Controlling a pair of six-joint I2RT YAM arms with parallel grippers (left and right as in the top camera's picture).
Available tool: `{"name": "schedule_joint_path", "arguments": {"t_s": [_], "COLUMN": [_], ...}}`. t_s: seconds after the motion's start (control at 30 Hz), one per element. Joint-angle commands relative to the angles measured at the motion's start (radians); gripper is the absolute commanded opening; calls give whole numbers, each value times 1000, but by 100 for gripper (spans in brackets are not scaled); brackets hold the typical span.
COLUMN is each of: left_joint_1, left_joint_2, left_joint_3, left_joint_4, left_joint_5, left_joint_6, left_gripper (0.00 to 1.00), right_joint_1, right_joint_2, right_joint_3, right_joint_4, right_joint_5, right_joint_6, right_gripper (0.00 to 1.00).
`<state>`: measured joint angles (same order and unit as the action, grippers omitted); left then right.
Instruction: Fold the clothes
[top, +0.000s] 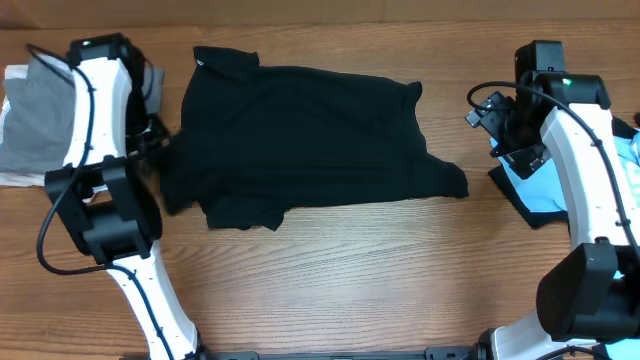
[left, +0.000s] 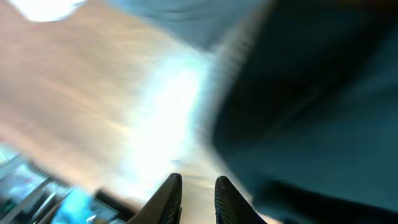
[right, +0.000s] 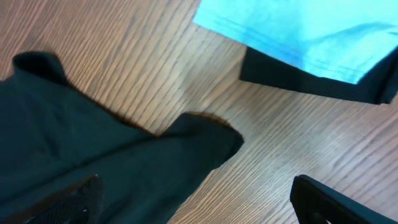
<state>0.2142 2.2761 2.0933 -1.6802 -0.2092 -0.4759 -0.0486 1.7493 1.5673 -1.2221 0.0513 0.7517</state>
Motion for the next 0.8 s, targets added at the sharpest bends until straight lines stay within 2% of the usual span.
{"name": "schedule_joint_path", "arguments": {"t_s": [0.0,0.2,0.3,0.33,0.4,0.43,0.57,0.77], "left_joint_1": [45,65,48,40,21,9,-49,-166], "left_joint_2": [-6,-8,-8,-8,-8,-8,-8,-8], "left_joint_3": [34,119,201,230,282,304,350,352], "left_joint_4": [-10,-10,-10,-10,-10,-10,-10,-10], "left_joint_5": [-119,-11,82,128,226,275,418,391], "left_joint_6": [-33,-16,40,64,113,135,186,203], "left_gripper": [22,27,39,53,93,100,100,100], "right_joint_1": [42,119,145,148,148,148,147,147], "right_joint_2": [-21,-19,-18,-18,-16,-12,29,133], "right_joint_3": [-9,-9,-9,-8,-8,-8,-8,-8], "right_joint_4": [21,211,330,367,436,475,600,723], "right_joint_5": [-13,-110,-115,-117,-115,-114,-116,-117], "right_joint_6": [-24,-150,-173,-183,-184,-183,-183,-184], "right_gripper": [100,99,97,97,97,97,97,96]}}
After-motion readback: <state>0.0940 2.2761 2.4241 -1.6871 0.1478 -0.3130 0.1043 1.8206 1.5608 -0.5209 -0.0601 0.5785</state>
